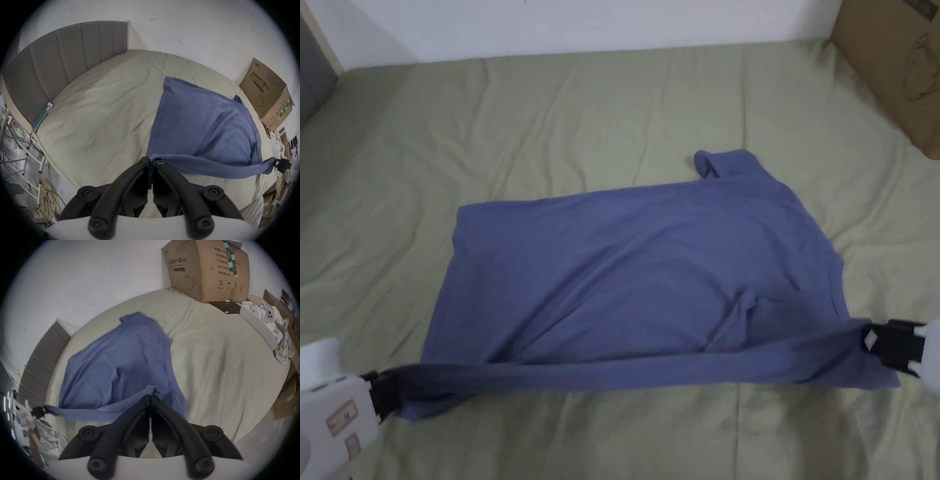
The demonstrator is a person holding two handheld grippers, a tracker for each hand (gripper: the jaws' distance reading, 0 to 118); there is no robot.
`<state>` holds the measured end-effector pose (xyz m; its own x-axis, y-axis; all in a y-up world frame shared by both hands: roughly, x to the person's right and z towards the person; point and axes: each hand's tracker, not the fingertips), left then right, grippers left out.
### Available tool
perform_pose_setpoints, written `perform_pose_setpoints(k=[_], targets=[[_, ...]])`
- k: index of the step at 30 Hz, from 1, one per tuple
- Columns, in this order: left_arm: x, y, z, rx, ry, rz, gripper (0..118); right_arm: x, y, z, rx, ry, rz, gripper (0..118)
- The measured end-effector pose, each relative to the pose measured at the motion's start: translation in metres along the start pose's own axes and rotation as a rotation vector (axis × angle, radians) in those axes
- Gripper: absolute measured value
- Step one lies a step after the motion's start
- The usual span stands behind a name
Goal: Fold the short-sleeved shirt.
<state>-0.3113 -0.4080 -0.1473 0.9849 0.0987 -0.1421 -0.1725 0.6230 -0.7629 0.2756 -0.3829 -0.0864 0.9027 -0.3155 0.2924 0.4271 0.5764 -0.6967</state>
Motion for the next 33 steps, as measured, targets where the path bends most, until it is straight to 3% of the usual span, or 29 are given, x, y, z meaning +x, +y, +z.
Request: perform_pose_setpoints(k=[3,7,11,12,13,14,15,16,17,18,22,23,24,25,26,28,30,31,33], targets=[[0.018,0.018,-0.018,0.005,-0.001,-0.037,4,-0.003,0.023,-0.012,0.004,0.005,-0.001,0],[0.028,0.035,-0.037,0.005,-0.002,-0.057,4,-0.014,0.033,-0.026,-0.002,-0.005,0.108,0],[0.008,0.025,-0.018,-0.023,0.046,-0.086,4,-0.006,0.052,-0.066,-0.047,-0.029,0.048,0],[0.020,0.057,-0.052,-0.026,0.036,-0.078,4,-0.005,0.053,-0.075,-0.070,-0.040,0.048,0],[0.021,0.053,-0.052,-0.038,0.024,-0.077,14,-0.003,0.053,-0.086,-0.087,-0.032,0.066,0],[0.021,0.047,-0.049,-0.069,0.044,-0.088,35,-0.001,0.051,-0.094,-0.083,-0.041,0.067,1],[0.023,0.036,-0.042,-0.099,0.068,-0.104,68,-0.001,0.049,-0.099,-0.087,-0.066,0.071,5],[0.030,0.065,-0.097,-0.124,0.092,-0.110,104,-0.002,0.047,-0.103,-0.126,-0.097,0.096,36],[0.030,0.059,-0.095,-0.109,0.091,-0.098,114,-0.003,0.045,-0.104,-0.144,-0.114,0.112,66],[0.029,0.051,-0.085,-0.077,0.072,-0.083,112,-0.005,0.041,-0.101,-0.137,-0.110,0.127,73],[0.011,0.038,-0.058,-0.060,0.001,-0.027,106,-0.009,0.030,-0.062,-0.063,-0.038,0.112,71],[0.010,0.032,-0.048,-0.040,-0.021,-0.021,94,-0.012,0.025,-0.050,-0.032,-0.004,0.117,65],[0.019,0.031,-0.020,-0.026,-0.041,-0.016,69,-0.015,0.019,-0.038,-0.017,0.010,0.126,50],[0.021,0.019,-0.002,0.003,-0.067,0.003,22,-0.020,0.011,-0.026,-0.008,0.013,0.140,17],[0.022,0.010,0.007,0.002,-0.072,0.009,0,-0.024,0.002,-0.016,-0.002,0.016,0.148,2],[0.004,-0.003,0.012,-0.004,-0.039,0.021,0,-0.029,-0.023,-0.002,0.003,0.019,0.142,0],[0.004,-0.021,0.020,-0.021,-0.028,0.019,0,-0.034,-0.048,0.006,-0.045,0.093,0.145,0],[0.001,-0.029,0.019,-0.031,-0.034,0.030,0,-0.040,-0.063,0.011,-0.023,0.065,0.156,0],[-0.001,-0.036,0.015,-0.049,-0.030,0.030,0,-0.047,-0.078,0.011,-0.077,0.028,0.249,0]])
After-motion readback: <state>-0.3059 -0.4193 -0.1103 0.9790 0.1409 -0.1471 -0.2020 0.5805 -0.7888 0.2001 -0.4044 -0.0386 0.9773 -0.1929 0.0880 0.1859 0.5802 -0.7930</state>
